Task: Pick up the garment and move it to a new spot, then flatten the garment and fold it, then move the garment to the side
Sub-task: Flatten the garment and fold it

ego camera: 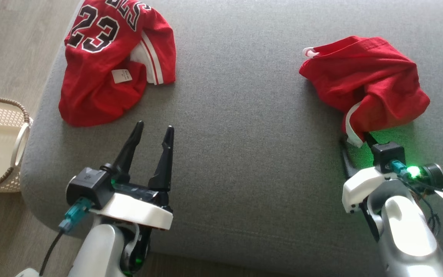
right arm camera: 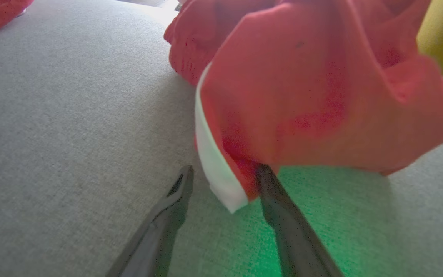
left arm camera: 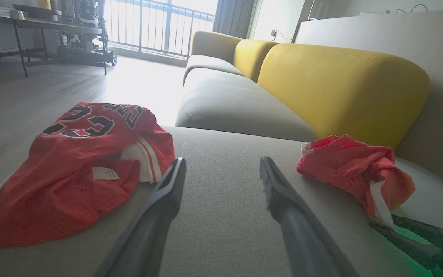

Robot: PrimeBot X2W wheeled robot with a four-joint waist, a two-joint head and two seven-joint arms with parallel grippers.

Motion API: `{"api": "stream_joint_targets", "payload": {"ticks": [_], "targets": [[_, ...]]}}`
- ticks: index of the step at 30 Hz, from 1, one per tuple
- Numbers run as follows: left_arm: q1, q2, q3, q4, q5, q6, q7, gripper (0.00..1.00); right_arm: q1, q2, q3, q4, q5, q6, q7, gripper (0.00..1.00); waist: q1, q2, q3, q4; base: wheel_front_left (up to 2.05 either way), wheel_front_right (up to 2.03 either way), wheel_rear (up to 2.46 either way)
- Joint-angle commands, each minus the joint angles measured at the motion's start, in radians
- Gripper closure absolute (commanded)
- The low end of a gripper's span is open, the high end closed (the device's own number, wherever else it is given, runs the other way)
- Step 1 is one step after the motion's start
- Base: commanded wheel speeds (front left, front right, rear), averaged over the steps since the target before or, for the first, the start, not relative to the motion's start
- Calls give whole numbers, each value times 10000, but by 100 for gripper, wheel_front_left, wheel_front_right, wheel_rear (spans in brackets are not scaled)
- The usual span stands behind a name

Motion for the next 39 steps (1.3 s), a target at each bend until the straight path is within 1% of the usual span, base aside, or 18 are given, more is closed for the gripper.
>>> {"api": "stream_joint_targets", "payload": {"ticks": [1, 4, 7, 10, 15, 17, 19, 21, 22, 25, 27, 32, 36, 39], "targets": [[-449, 20, 281, -277, -68, 64, -53, 0, -457, 30, 197, -247, 69, -2, -220, 100, 0, 0, -53, 18, 0, 0, 0], [-399, 20, 272, -240, -110, 102, -53, 0, -647, 30, 497, -382, 271, -2, -382, 100, 0, 0, -250, -30, 0, 0, 0], [-295, 19, 289, -150, -235, 137, -53, 0, -844, 30, 1184, -820, 535, -2, -457, 100, 0, 0, -521, -100, 0, 0, 0], [-190, 19, 162, -83, -285, 117, -53, 0, -1113, 30, 1990, -1680, 934, -2, -472, 100, 0, 0, -808, -188, 0, 0, 0], [32, 19, 132, -50, -344, 172, -53, 0, -1771, 30, 3622, -2958, 1569, -2, -476, 100, 0, 0, -1279, -345, 0, 0, 0], [128, 19, 148, -51, -344, 186, -53, 0, -2167, 30, 3961, -3416, 1864, -2, -476, 100, 0, 0, -1420, -405, 0, 0, 0], [214, 19, 194, -71, -351, 197, -53, 0, -2614, 30, 4053, -3937, 2146, -2, -477, 100, 0, 0, -1514, -473, 0, 0, 0], [296, 19, 259, -98, -364, 205, -53, 0, -2988, 30, 3956, -4527, 2557, -2, -477, 100, 0, 0, -1580, -545, 0, 0, 0], [296, 19, 259, -98, -364, 205, -53, 0, -2988, 30, 3956, -4527, 2557, -2, -477, 100, 0, 0, -1580, -545, 0, 0, 0], [425, 19, 347, -145, -368, 213, -53, 0, -3216, 30, 3526, -4824, 2930, -2, -477, 100, 0, 0, -1622, -661, 0, 0, 0], [487, 19, 384, -166, -350, 210, -53, 0, -3164, 21, 3133, -4520, 2847, -2, -398, 100, 0, 0, -1607, -733, 0, 0, 0], [465, 19, 389, -207, -341, 193, -53, 0, -2666, -310, 2099, -3585, 2741, -2, 17, 100, 0, 0, -1466, -857, 0, 0, 0], [420, 18, 344, -183, -260, 165, -53, 0, -2232, -619, 720, -2656, 2324, -2, 451, 100, 0, 0, -1346, -982, 0, 0, 0], [380, 18, 330, -162, -198, 143, -53, 0, -2114, -549, -512, -1941, 2085, -2, 770, 100, 0, 0, -1266, -1090, 0, 0, 0]]}}
